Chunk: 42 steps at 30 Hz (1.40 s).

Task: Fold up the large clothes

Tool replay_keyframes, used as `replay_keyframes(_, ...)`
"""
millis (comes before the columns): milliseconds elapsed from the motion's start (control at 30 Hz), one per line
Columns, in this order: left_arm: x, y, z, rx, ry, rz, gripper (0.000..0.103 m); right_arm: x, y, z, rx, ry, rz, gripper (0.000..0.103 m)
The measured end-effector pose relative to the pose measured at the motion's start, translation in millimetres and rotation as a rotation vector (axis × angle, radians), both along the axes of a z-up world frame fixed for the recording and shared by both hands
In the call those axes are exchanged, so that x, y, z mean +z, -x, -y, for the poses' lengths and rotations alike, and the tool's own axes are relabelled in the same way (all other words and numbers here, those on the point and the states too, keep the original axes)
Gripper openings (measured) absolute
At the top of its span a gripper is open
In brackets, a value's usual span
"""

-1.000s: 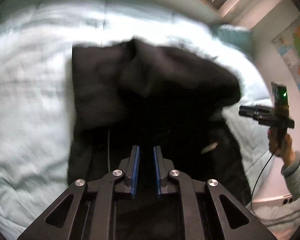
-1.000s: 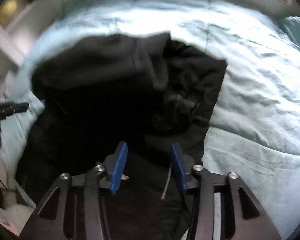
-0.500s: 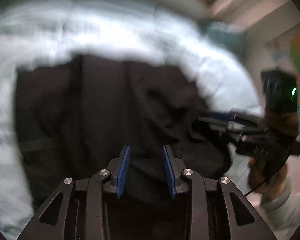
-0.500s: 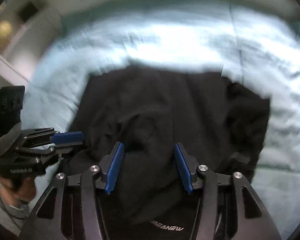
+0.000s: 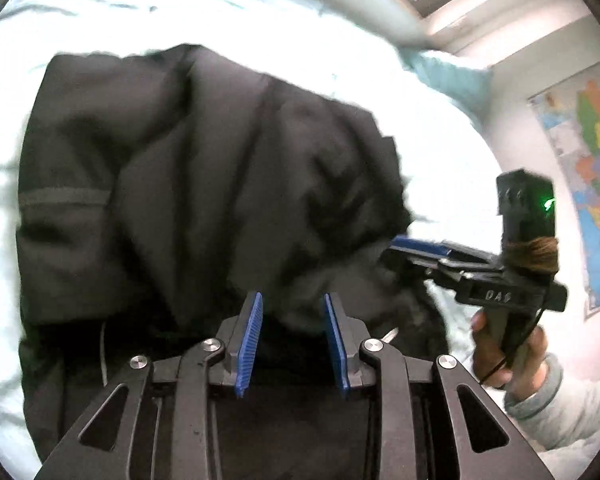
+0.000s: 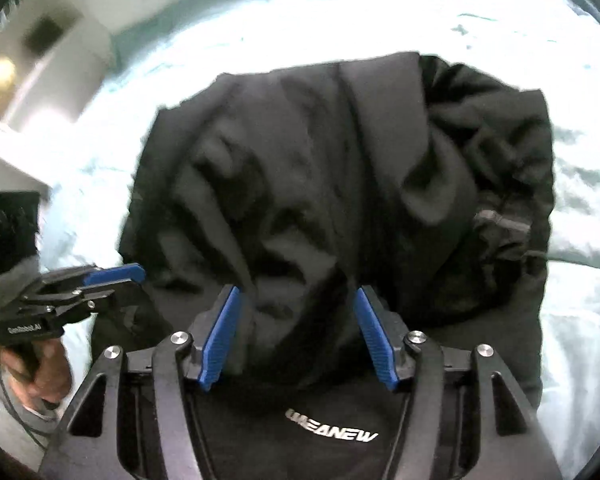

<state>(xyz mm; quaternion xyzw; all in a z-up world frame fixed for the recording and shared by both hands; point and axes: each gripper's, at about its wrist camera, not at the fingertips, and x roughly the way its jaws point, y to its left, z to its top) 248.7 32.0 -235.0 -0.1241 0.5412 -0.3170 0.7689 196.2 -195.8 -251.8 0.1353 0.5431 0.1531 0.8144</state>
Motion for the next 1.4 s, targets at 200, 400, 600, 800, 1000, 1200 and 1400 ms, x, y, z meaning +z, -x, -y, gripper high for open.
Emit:
replay_keyframes(200,-7.9,-20.8,26.6,-0.05,-0.063,-0.04,0.034,7.8,-1.7,-2.0,0.036,0.06,0.011,0.064)
replay_keyframes(400,-66.1,-21.4,2.8,0.049,-0.066,-0.166,0.034,-54.8,5.5,-24.7,0.069,0.147,-0.142,0.063)
replay_keyframes(600,4.2,25.6,-37.3,0.096,-0.102,-0.031,0.034,-16.3,34.2,-6.7,0.025,0.099,-0.11,0.064)
replay_keyframes(800,55.7,114.8,-109.2,0.223,-0.125,0.046,0.035,20.1,112.1,36.4,-0.089,0.108,-0.071,0.064)
replay_keyframes(1000,66.5,189.8,-208.4,0.402,-0.221,0.05,0.036,38.0,186.8,103.2,-0.225,0.136,-0.065,0.064)
replay_keyframes(1200,57.0,226.2,-249.8,0.519,-0.155,-0.006,0.036,42.8,233.4,144.1,-0.361,0.059,-0.086,0.068)
replay_keyframes(1400,12.0,245.9,-238.1,0.454,-0.154,-0.183,0.037,5.6,271.2,150.1,-0.4,-0.037,-0.2,0.07)
